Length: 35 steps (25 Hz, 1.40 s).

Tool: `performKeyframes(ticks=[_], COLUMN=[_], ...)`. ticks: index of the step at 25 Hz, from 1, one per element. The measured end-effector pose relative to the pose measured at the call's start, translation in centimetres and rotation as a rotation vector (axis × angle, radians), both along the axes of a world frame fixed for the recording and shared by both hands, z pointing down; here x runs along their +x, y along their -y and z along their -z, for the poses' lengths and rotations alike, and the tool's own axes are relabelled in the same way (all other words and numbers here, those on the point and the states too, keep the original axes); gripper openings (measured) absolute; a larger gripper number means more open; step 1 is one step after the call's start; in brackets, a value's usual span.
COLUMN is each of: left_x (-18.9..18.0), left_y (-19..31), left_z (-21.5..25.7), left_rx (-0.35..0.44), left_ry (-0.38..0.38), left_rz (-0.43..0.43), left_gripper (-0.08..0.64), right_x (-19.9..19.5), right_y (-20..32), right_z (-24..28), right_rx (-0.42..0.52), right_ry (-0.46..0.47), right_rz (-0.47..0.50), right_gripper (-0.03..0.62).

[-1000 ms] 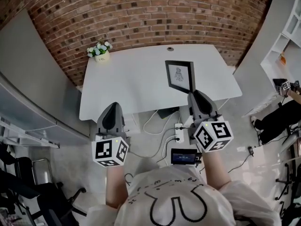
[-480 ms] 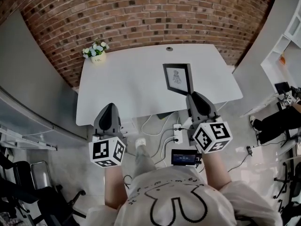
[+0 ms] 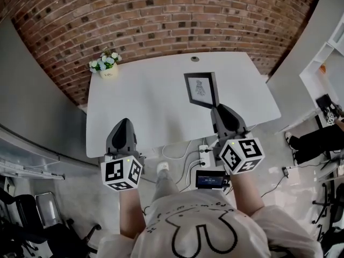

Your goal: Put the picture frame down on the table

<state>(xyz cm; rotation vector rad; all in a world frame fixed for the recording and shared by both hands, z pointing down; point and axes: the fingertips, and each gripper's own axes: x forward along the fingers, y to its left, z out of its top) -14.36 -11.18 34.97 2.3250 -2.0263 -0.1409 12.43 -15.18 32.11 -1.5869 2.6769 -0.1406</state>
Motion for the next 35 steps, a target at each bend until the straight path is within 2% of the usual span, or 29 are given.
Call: performKeyframes(ticks=[8, 13, 25, 35], left_x=[-4.1, -5.8, -9.9, -11.6], left_y=[6.5, 10.5, 19.5, 23.5], left_z=[-0.7, -1.3, -3.9, -7.4], left_rx=[-0.018, -0.027, -0.097, -0.177], left_ry=[-0.031, -0.030, -0.060, -0.074], left_rz=[0.011, -0.018, -0.075, -0.090], left_gripper=[0.012, 0.012, 0.012, 0.012], right_x=[-2.5, -3.9, -8.3, -11.0], right_y=[5.9, 9.1, 16.8, 20.5], right_z=[-0.3, -0.9, -4.1, -8.0], right_rx=[-0.020, -0.038, -0.149, -0.255], right_ry=[-0.005, 0.001, 0.003, -0.008], right_rz=[-0.029, -0.064, -0.119, -0.112], right_gripper=[0.061, 0.061, 0.061, 0.061])
